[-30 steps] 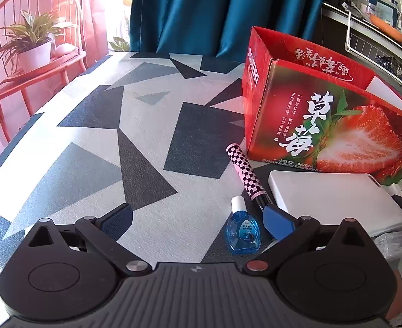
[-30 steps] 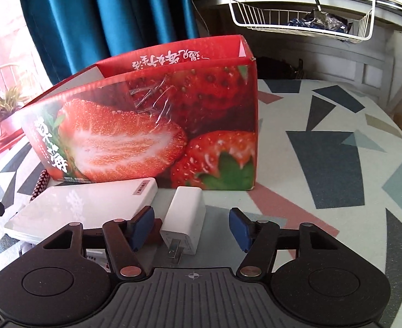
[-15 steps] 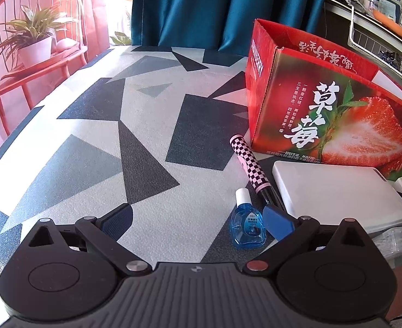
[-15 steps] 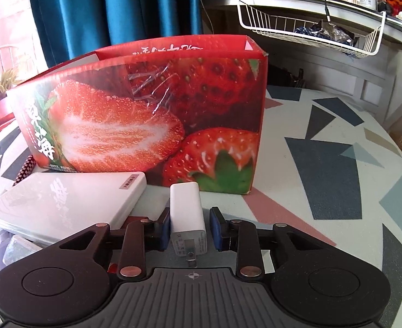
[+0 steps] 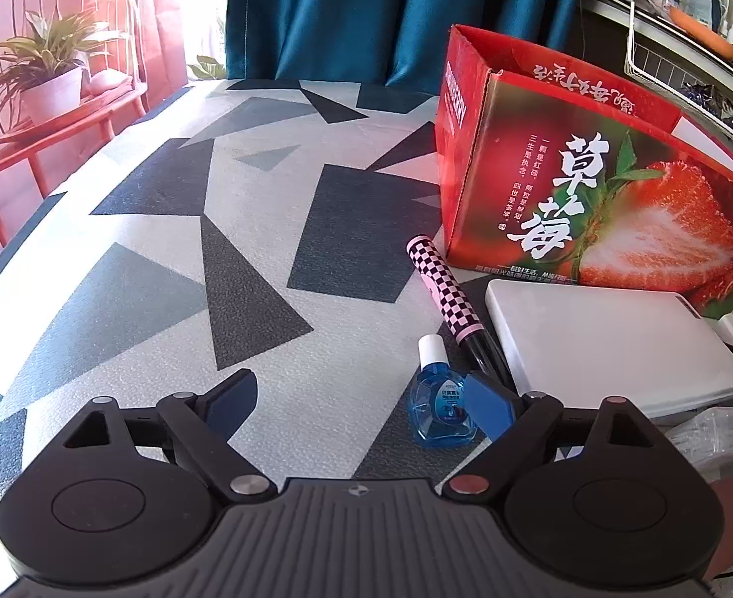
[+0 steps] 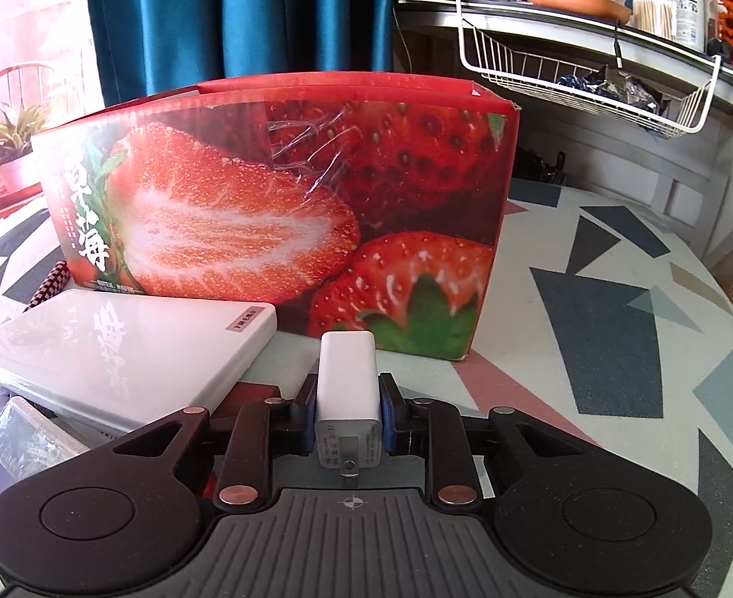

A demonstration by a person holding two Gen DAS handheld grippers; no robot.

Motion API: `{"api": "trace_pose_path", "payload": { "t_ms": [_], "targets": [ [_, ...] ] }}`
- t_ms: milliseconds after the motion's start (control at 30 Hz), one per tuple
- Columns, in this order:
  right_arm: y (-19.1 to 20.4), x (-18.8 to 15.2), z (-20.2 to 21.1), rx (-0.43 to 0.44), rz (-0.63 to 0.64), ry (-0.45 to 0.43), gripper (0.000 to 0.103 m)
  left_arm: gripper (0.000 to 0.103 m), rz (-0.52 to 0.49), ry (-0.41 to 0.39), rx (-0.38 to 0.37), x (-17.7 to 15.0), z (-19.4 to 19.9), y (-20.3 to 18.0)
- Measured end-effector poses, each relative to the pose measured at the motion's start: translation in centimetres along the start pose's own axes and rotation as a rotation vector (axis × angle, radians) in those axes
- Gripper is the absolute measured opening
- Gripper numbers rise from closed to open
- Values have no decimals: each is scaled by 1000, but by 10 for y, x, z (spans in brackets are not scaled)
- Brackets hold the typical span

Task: Organize rigid objects
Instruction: 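Close the left tool on the blue eye-drop bottle while the right tool holds the charger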

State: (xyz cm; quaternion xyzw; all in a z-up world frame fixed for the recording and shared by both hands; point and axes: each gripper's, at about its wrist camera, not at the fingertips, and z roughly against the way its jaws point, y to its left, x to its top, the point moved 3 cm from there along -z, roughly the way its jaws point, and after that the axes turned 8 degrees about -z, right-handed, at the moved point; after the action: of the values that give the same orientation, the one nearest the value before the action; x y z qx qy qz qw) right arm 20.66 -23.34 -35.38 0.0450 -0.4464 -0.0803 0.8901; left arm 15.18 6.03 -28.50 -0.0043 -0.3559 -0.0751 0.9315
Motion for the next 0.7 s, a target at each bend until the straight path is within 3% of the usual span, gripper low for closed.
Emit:
{"api": "trace_pose_path", "payload": {
  "t_ms": [333,467,600,700],
  "targets": [
    [0,0,0,1,2,0,22,70,-22,6,-78,-2,-2,-12],
    [0,0,0,2,2,1,22,64,-43,14,-73,-4,-3,-15],
    [0,0,0,1,2,1,22,42,-43,3,-46,-3,-3,-9],
    [0,0,0,1,2,1,22,34,-28,-6,-21,-2,-6,-3]
  ]
}}
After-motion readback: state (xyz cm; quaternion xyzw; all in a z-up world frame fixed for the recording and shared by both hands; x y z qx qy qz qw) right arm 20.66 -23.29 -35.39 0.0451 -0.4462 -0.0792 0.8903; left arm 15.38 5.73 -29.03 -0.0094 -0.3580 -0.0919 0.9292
